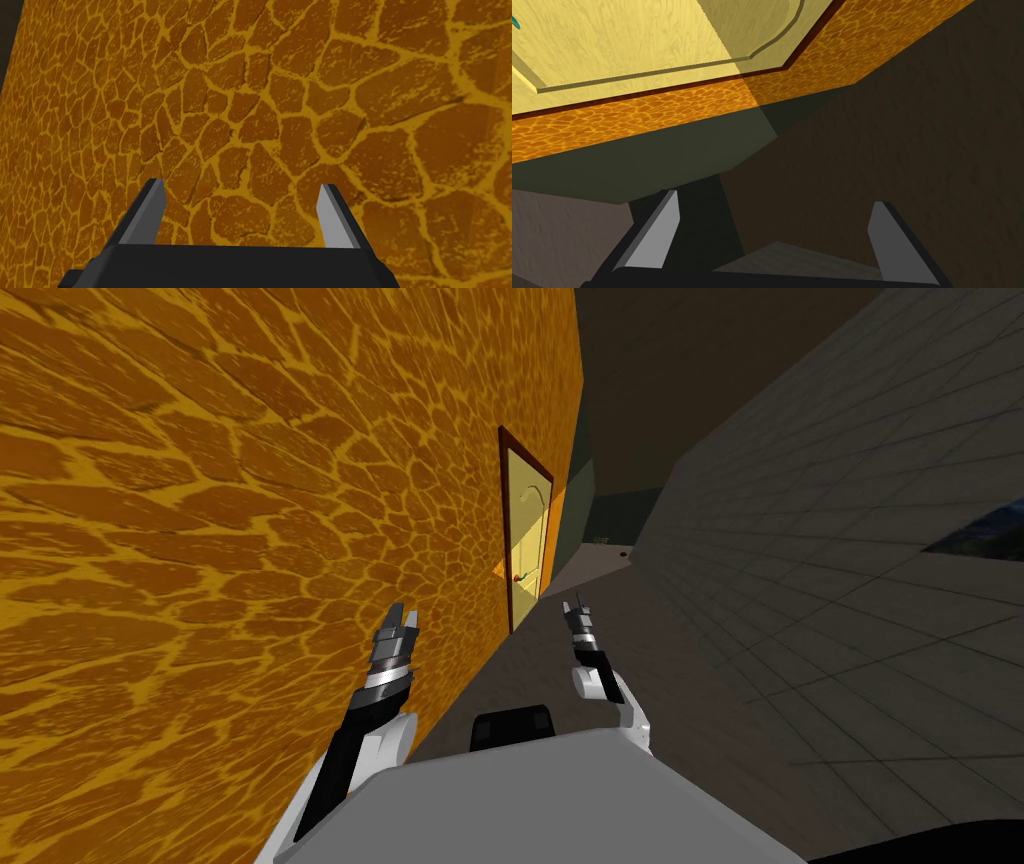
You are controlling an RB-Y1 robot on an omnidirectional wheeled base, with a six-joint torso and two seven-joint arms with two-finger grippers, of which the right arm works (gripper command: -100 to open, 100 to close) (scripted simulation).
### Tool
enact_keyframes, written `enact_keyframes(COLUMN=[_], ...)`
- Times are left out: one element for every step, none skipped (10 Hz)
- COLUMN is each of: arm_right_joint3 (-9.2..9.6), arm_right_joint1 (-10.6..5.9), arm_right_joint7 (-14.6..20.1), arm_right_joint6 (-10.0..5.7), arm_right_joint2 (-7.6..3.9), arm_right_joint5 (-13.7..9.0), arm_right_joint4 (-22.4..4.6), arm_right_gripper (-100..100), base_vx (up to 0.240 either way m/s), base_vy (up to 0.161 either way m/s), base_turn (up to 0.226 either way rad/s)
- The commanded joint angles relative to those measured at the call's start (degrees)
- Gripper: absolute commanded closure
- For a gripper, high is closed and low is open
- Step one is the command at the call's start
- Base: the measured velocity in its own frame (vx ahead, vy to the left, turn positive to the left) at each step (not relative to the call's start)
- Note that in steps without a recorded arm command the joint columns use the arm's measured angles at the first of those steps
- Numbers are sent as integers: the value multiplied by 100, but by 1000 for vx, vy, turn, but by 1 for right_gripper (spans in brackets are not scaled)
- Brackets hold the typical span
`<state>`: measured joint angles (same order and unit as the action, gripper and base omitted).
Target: Pull the door open
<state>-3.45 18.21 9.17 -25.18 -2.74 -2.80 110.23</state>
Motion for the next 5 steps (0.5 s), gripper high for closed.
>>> enact_keyframes(arm_right_joint3=[10, 10, 10, 11, 11], arm_right_joint1=[-99, -163, -228, -292, -362], arm_right_joint7=[-3, 0, 3, 6, 9], arm_right_joint6=[-59, -90, -121, -152, -185], arm_right_joint2=[-33, -61, -88, -116, -143], arm_right_joint5=[29, 43, 57, 71, 86], arm_right_joint4=[-228, -368, -509, -650, -801], arm_right_gripper=[-100, -100, -100, -100, -100], base_vx=[77, 95, 88, 78, 62], base_vy=[-76, -92, -105, -95, -88], base_turn=[109, 142, 162, 140, 134])
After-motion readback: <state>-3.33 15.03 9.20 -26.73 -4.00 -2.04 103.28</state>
